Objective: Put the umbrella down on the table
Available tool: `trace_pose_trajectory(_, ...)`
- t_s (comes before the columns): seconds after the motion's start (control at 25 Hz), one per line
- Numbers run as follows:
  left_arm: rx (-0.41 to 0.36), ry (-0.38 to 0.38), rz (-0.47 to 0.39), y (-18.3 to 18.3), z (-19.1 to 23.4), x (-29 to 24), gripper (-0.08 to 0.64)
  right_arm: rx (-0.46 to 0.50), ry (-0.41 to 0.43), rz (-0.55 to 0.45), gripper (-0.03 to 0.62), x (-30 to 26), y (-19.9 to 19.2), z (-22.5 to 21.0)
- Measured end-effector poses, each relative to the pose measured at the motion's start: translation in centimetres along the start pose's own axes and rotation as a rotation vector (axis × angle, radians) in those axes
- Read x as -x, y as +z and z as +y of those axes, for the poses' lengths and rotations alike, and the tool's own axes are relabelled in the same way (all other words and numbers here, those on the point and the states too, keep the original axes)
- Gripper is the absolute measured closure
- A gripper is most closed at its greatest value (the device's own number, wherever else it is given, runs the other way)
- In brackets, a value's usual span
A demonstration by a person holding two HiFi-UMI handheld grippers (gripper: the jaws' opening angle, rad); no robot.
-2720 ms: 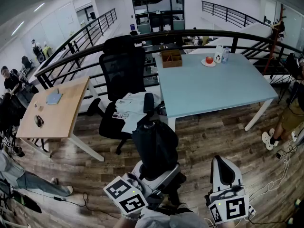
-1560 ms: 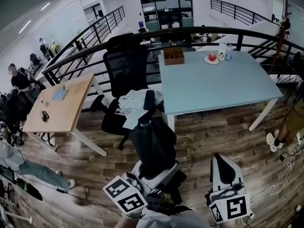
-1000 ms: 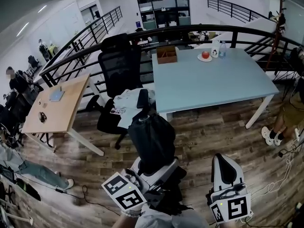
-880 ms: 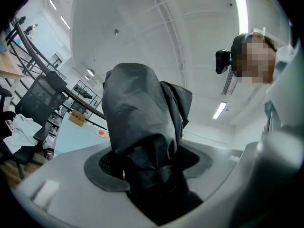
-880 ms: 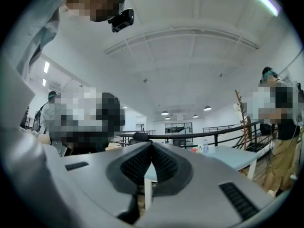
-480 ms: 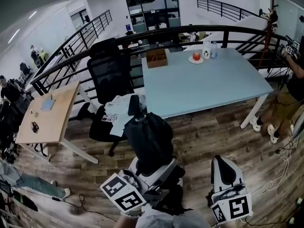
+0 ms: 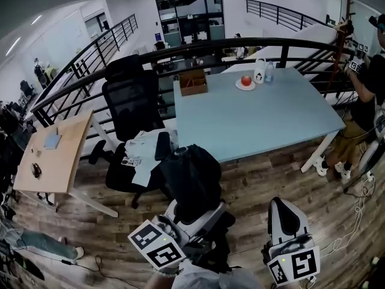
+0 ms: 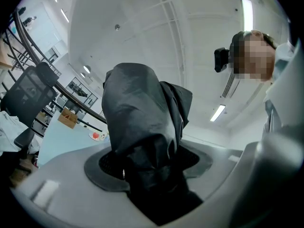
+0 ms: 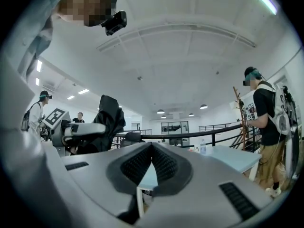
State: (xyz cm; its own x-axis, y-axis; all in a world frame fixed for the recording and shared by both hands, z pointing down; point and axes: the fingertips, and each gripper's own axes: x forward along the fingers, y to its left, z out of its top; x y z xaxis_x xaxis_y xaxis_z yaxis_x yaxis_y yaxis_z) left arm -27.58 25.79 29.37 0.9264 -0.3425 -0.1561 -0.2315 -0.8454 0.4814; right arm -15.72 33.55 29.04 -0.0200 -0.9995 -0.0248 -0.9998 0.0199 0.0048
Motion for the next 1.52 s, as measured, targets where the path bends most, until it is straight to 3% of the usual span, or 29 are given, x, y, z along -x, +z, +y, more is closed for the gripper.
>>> trace_pose_trajectory(0.92, 0.012, -0.033, 0.000, 3.3, 9.1, -10.2, 0.272, 0.041, -0.005, 0.020, 0.594, -12.7, -0.4, -6.4)
trace_pose_trajectory(1.52, 0.030, -0.029, 0.019, 3.1, 11.8, -12.6, 0.272, 0.062, -0.011, 0.028, 0.594, -15.2, -1.2, -7.6)
